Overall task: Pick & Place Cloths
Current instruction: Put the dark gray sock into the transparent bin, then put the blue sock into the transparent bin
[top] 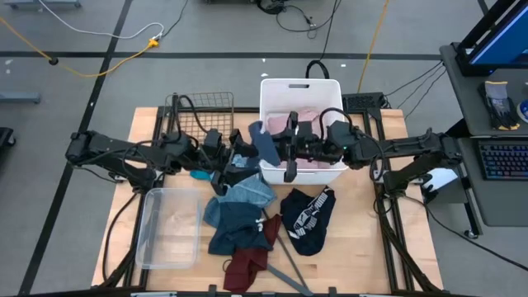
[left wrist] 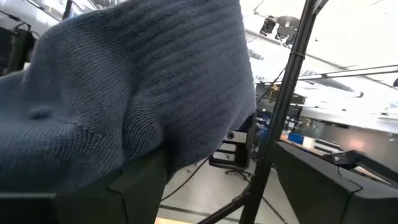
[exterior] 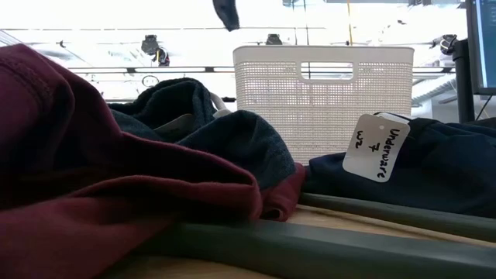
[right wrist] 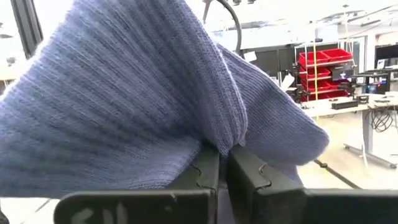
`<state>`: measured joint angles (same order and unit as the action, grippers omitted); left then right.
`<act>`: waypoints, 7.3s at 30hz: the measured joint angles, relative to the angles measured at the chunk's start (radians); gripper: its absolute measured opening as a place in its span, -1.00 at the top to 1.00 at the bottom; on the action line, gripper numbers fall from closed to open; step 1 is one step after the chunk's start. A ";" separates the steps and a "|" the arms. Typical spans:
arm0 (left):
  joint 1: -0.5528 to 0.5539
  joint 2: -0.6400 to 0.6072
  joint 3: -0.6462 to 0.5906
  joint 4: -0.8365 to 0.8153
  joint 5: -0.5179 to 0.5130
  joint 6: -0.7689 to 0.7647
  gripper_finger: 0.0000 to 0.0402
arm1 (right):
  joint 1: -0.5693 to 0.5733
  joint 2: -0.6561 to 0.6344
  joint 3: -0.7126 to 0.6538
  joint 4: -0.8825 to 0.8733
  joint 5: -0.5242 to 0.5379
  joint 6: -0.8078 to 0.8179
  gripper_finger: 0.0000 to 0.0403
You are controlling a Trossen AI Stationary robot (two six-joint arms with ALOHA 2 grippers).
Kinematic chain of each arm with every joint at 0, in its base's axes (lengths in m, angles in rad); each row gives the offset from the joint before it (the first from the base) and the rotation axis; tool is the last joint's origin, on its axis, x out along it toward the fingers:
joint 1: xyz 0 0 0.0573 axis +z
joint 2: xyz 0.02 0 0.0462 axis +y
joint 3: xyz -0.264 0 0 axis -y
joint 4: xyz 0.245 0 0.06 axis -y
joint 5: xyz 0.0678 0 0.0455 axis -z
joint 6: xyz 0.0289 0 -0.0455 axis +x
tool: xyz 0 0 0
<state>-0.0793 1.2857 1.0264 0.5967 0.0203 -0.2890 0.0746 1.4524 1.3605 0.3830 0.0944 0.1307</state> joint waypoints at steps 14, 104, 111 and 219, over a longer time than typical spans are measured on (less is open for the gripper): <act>-0.035 -0.088 -0.002 -0.103 -0.061 0.197 -0.48 | 0.005 -0.026 0.000 -0.032 -0.049 0.016 0.98; -0.635 -0.477 0.000 -1.313 -0.177 -1.057 0.96 | 0.045 -0.107 -0.001 -0.365 -0.196 0.014 0.56; -0.721 -0.451 0.000 -1.492 -0.212 -1.196 0.96 | 0.045 -0.106 -0.001 -0.373 -0.197 0.014 0.56; 0.269 -0.131 0.130 -1.896 -0.292 -0.702 -0.20 | 0.045 -0.384 -0.002 -0.886 -0.226 -0.113 0.56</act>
<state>0.1893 1.1543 1.1563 -1.2992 -0.2719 -0.9909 0.1196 1.0683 1.3586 -0.5029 -0.1314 0.0177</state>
